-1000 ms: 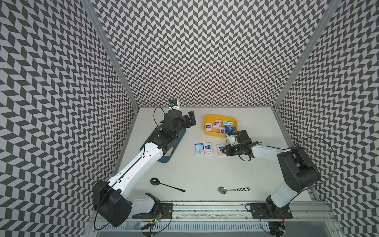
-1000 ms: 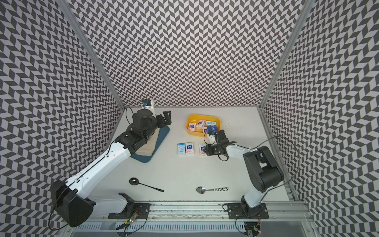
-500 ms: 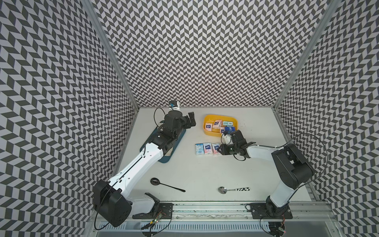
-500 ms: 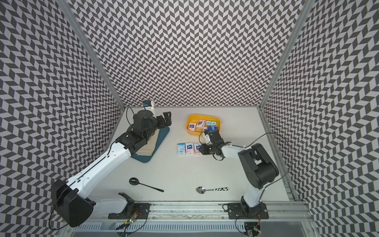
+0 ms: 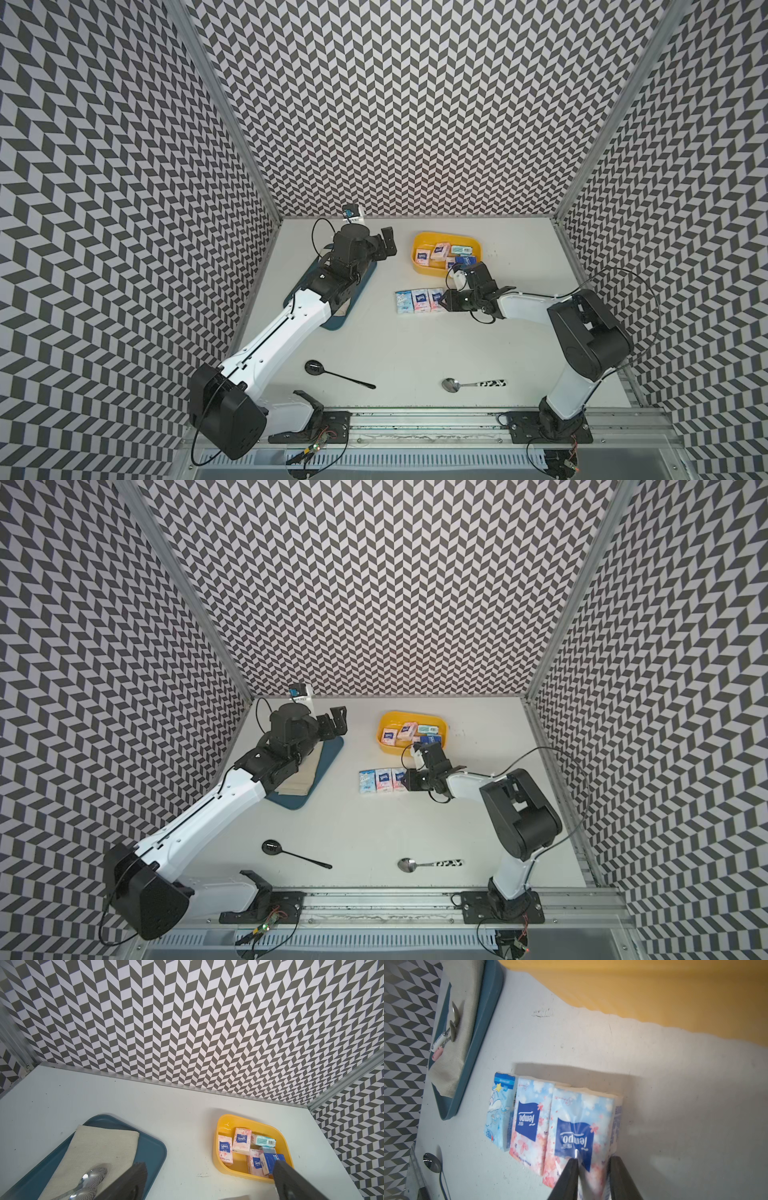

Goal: Take the pocket tissues out of the storage box
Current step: Move the pocket tissues to the center of the board.

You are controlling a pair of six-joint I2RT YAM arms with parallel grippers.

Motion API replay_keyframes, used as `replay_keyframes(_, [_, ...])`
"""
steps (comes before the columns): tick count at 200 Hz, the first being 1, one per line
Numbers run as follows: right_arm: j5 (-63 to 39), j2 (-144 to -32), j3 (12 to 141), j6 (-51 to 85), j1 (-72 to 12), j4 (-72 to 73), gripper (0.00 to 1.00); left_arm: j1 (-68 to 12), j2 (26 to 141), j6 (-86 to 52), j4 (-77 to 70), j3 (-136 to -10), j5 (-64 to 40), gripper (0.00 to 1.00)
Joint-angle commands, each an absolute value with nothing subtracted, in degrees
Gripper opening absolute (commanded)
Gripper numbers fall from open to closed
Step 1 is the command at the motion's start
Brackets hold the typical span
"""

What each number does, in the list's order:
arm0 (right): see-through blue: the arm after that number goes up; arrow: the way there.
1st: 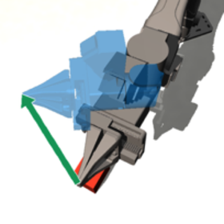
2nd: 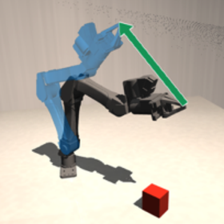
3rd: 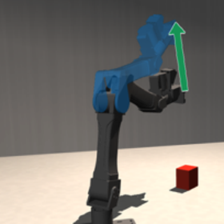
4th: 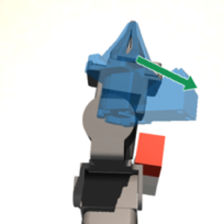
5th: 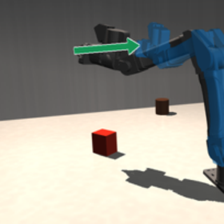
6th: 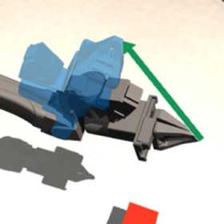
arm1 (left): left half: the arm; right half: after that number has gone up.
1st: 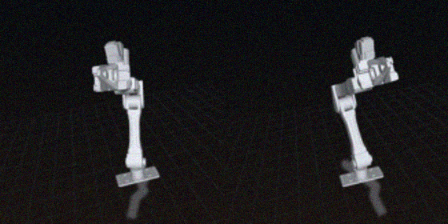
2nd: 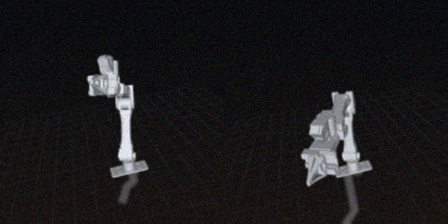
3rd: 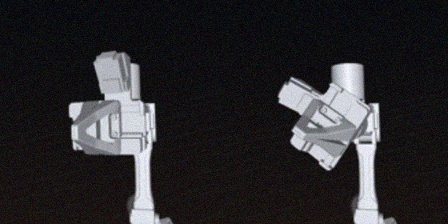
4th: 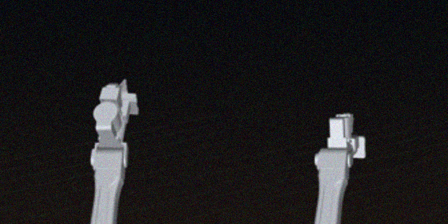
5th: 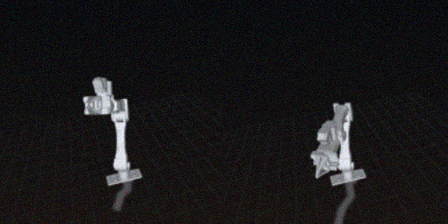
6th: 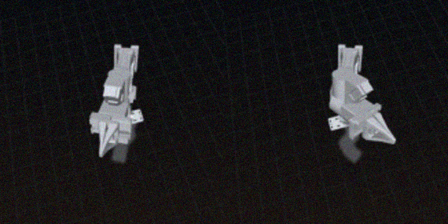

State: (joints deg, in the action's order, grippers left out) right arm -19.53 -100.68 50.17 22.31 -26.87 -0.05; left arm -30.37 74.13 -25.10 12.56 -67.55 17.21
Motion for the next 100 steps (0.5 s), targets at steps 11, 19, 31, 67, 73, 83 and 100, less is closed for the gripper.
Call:
replay_keyframes(11, [-18.2, -99.5, 52.0, 22.3, -27.2, -0.6, 0.34, -30.7, 73.1, -23.9, 11.9, -67.1, 18.3, 0.99])
replay_keyframes(19, [-17.5, -98.4, 52.4, 22.2, -27.2, -1.4, 0.36, -30.7, 73.0, -23.8, 11.9, -67.0, 18.5, 0.99])
replay_keyframes(31, [-16.0, -96.6, 53.5, 21.8, -27.0, -2.9, 0.4, -30.7, 72.9, -23.8, 11.8, -67.1, 18.5, 0.99])
replay_keyframes(67, [-10.8, -94.5, 59.2, 20.1, -25.7, -6.4, 0.45, -30.7, 73.3, -23.2, 11.7, -67.4, 19.5, 0.99])
replay_keyframes(73, [-9.8, -94.8, 60.6, 19.8, -25.2, -7.1, 0.45, -30.7, 73.3, -23.0, 11.8, -67.5, 19.7, 0.99])
replay_keyframes(83, [-7.9, -95.6, 63.4, 19.4, -24.8, -8.6, 0.46, -30.7, 73.4, -22.8, 11.9, -67.7, 20.1, 0.99])
replay_keyframes(100, [-2.4, -97.7, 68.5, 18.8, -24.3, -11.0, 0.47, -30.7, 73.5, -22.8, 12.0, -67.8, 20.6, 0.99])
